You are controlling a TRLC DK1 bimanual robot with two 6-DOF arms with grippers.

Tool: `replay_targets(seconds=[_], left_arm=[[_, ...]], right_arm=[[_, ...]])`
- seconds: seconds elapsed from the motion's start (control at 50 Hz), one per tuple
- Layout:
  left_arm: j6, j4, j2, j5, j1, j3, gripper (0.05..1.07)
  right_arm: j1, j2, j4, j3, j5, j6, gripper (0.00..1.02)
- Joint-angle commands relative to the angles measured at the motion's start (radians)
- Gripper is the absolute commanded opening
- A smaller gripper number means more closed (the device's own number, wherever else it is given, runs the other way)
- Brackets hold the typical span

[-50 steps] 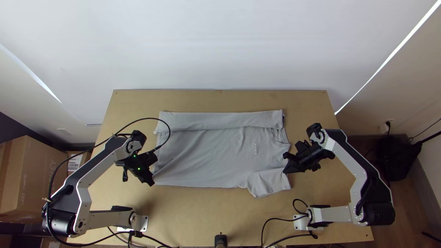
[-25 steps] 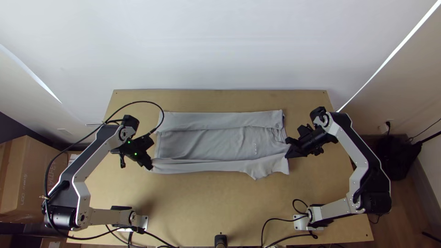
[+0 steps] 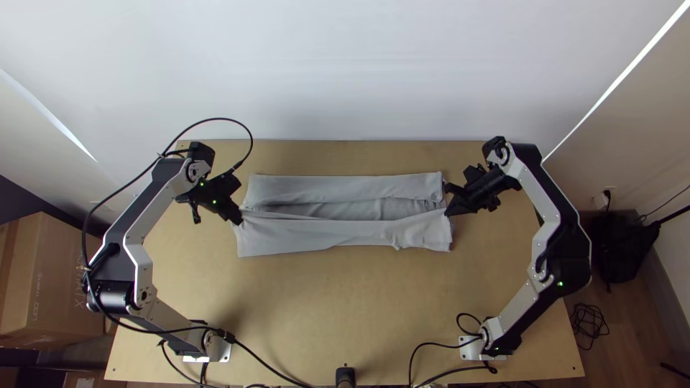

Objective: Fold the t-shirt

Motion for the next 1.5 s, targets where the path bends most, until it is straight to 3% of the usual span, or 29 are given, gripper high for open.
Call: replay_targets(seconds=[0.0, 0.34, 0.64, 1.1, 1.18, 1.24, 1.34, 1.38, 1.48], left_arm=[[-0.002, -0.002, 0.060, 0.021, 0.009, 0.085, 0.08], [-0.023, -0.013, 0.287, 0.047, 0.011, 0.376, 0.08], [-0.052, -0.082, 0.508, 0.049, 0.009, 0.664, 0.08], [-0.106, -0.062, 0.603, 0.095, 0.014, 0.690, 0.08], [-0.121, -0.037, 0.604, 0.119, 0.017, 0.690, 0.12], [-0.123, -0.023, 0.598, 0.162, 0.021, 0.689, 0.36], [-0.140, 0.014, 0.568, 0.245, 0.038, 0.687, 0.54], [-0.155, 0.026, 0.552, 0.274, 0.047, 0.689, 0.55], [-0.186, 0.044, 0.520, 0.299, 0.066, 0.689, 0.58]], right_arm=[[-0.007, 0.086, -0.027, 0.116, 0.012, 0.009, 0.02], [-0.009, 0.317, -0.059, 0.412, 0.052, 0.032, 0.02], [-0.009, 0.467, -0.062, 0.614, 0.052, 0.066, 0.02], [-0.009, 0.591, 0.031, 0.689, 0.054, 0.130, 0.02], [-0.009, 0.594, 0.048, 0.688, 0.054, 0.135, 0.03], [-0.007, 0.593, 0.062, 0.685, 0.061, 0.139, 0.21], [-0.010, 0.583, 0.074, 0.680, 0.074, 0.144, 0.87], [-0.013, 0.576, 0.076, 0.677, 0.081, 0.144, 0.96], [-0.032, 0.539, 0.088, 0.668, 0.092, 0.150, 0.98]])
